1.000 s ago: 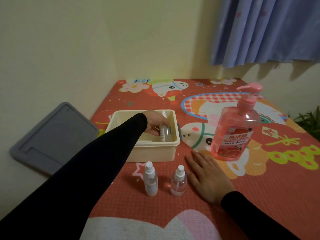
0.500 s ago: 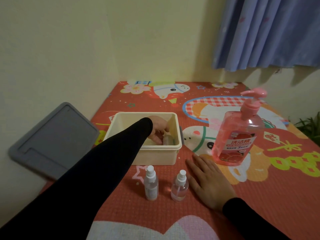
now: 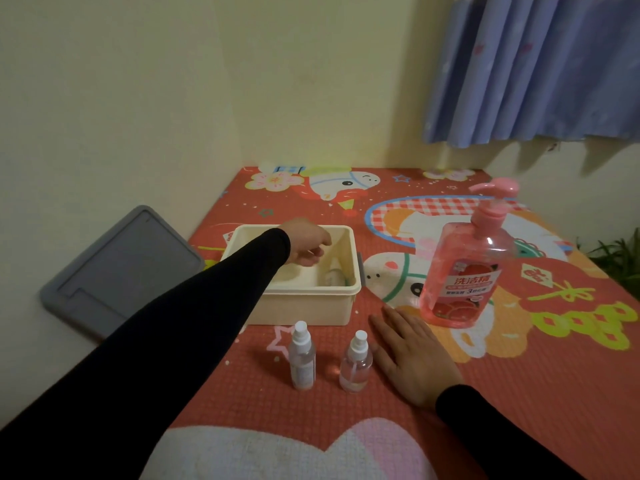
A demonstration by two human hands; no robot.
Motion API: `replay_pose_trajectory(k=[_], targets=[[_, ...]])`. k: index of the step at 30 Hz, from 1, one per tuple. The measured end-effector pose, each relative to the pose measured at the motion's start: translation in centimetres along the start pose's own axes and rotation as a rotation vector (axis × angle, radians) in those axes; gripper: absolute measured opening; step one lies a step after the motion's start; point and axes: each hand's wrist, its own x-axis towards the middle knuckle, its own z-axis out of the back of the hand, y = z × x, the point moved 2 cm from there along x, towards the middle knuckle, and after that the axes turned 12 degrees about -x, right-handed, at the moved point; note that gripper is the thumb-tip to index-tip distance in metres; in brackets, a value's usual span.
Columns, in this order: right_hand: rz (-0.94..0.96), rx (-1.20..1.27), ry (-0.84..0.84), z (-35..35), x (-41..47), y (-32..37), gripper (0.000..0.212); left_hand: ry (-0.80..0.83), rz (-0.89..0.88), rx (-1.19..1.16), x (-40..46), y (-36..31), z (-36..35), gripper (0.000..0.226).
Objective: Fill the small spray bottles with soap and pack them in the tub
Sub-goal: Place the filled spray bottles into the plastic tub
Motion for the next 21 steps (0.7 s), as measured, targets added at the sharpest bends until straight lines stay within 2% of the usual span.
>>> replay_pose_trajectory(k=[5, 9, 13, 18, 19, 21], targets=[[0.000, -0.038, -0.010, -0.1, -0.1, -0.1, 0.085, -0.028, -0.299, -0.032, -4.3, -0.5, 1.3, 0.010], [-0.006, -0.032, -0.008, -0.4, 0.1, -0.2, 0.083, 0.002, -0.427, -0.028, -8.6, 0.8, 2.1, 0.011], [-0.005, -0.026, 0.006, -0.3, -0.1, -0.2, 0.086, 0.029, -0.471, -0.031, -12.9, 3.2, 2.7, 0.021], [0.002, -0.034, 0.032, -0.2, -0.2, -0.2, 0.069, 0.122, -0.389, 0.079, -15.9, 7.4, 2.7, 0.073], [0.003, -0.038, 0.035, -0.2, -0.2, -0.2, 0.072, 0.127, -0.369, 0.088, -16.1, 8.4, 2.3, 0.076], [-0.001, -0.041, 0.044, -0.2, -0.2, -0.2, 0.087, 0.138, -0.363, 0.092, -16.2, 10.0, 1.4, 0.068]])
